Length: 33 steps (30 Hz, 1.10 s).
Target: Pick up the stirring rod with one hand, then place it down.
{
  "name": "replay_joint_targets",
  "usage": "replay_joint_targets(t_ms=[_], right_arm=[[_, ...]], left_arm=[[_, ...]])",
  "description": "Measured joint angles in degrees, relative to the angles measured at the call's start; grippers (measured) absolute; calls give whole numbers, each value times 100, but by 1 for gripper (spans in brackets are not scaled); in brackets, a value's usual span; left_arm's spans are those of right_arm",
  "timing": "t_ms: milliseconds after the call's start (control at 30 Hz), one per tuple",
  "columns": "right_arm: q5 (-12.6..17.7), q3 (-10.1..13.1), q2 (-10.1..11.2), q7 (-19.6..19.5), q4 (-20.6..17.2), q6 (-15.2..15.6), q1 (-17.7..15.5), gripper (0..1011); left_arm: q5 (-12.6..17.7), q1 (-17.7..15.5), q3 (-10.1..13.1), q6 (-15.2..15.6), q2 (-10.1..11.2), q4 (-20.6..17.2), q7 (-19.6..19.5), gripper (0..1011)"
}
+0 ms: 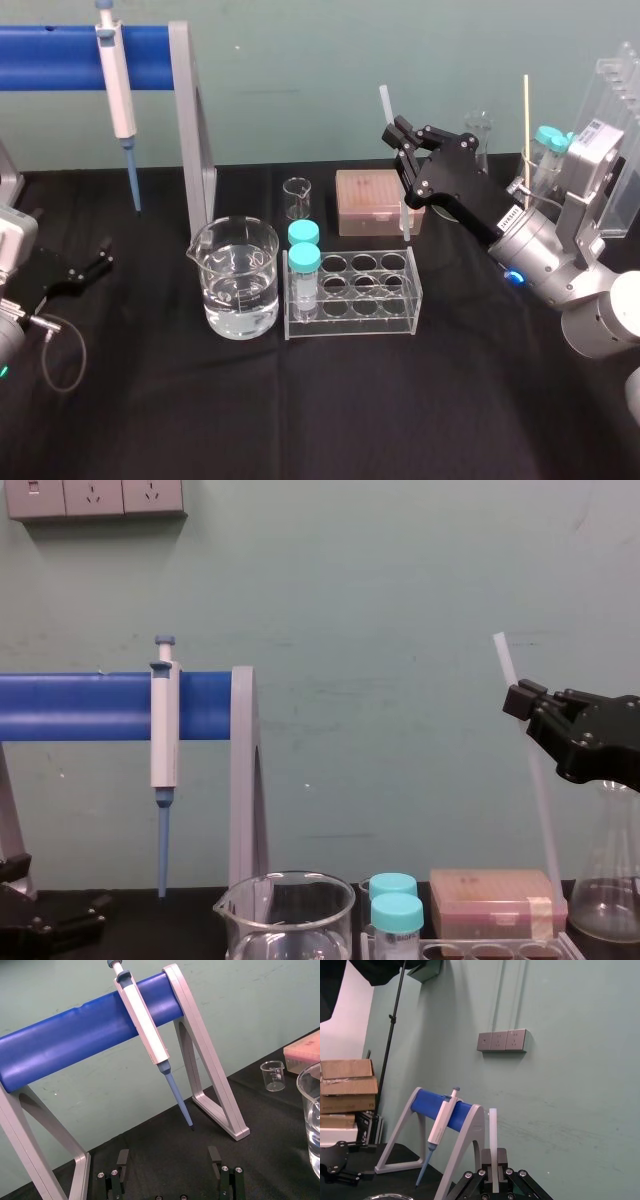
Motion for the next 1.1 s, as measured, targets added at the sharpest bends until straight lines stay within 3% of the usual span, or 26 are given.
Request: replay_joint_targets(t_ms=[1100], right_arm=[[0, 0, 0, 0, 0, 0, 0, 58]], left_arm=[[0, 0, 0, 0, 0, 0, 0, 1000]])
